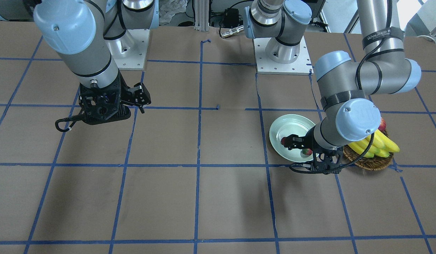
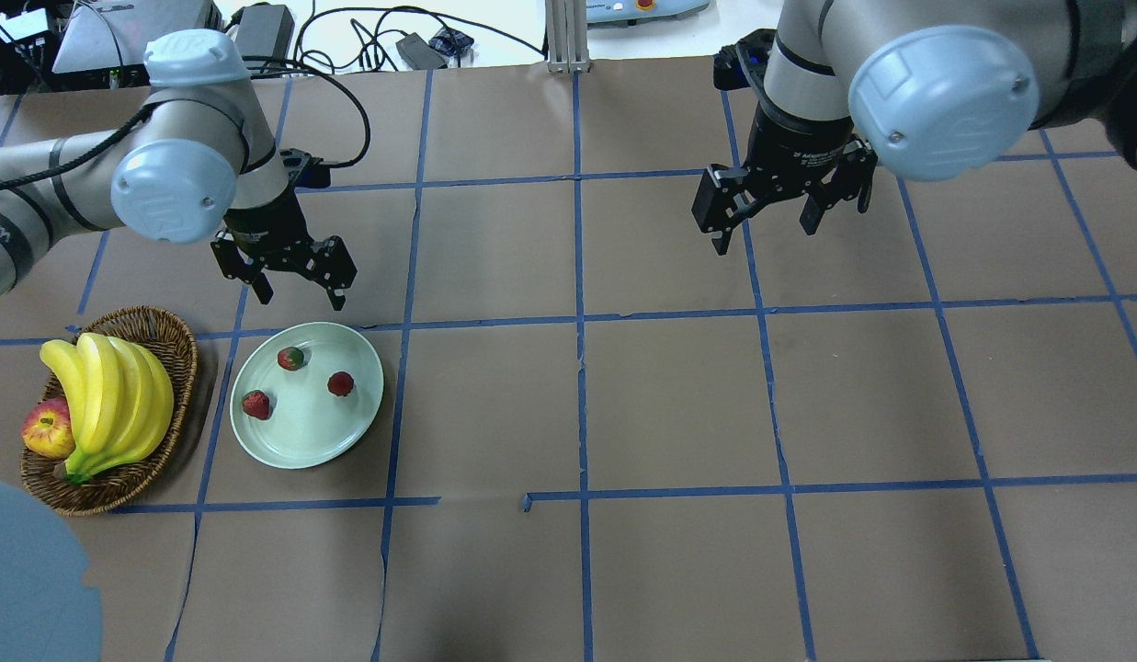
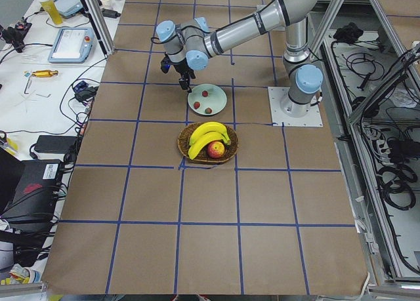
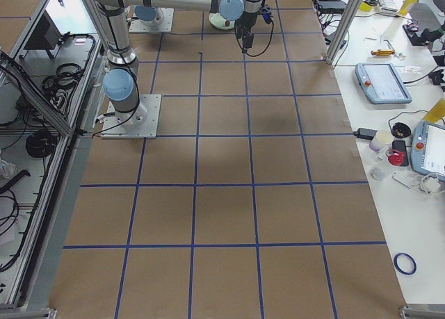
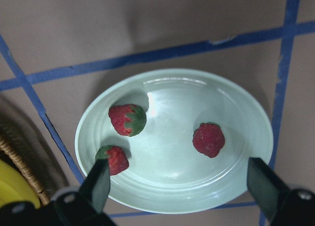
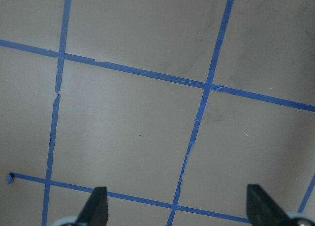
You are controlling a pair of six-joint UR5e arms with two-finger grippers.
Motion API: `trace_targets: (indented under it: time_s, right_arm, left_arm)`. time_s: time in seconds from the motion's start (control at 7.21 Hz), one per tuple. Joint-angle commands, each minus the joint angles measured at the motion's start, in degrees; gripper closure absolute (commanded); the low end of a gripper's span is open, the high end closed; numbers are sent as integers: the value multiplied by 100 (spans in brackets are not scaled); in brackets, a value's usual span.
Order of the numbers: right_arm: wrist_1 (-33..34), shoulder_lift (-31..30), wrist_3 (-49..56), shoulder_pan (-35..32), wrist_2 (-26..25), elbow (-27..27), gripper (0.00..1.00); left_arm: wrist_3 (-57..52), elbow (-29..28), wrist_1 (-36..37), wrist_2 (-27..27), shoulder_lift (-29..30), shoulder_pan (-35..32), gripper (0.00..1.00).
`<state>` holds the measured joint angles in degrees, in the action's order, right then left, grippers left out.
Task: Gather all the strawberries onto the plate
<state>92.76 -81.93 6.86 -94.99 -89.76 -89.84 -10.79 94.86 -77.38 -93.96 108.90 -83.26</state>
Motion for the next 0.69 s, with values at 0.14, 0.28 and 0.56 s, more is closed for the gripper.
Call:
trace_targets:
  time_s: [0.14,0.28,0.56]
  right_arm:
    - [-56,-200,-483,7,-182,19,0]
    - [-56,-227,-484,7,-173,10,0]
    - [-100,-253,-484,-2,-182,10,0]
  left_arm:
    - [996,-766,-414,133,-701,-120,0]
    - [1017,-959,-1262,98,-947,-303,0]
    - [1165,-1137,-2078,97,-1011,-628,0]
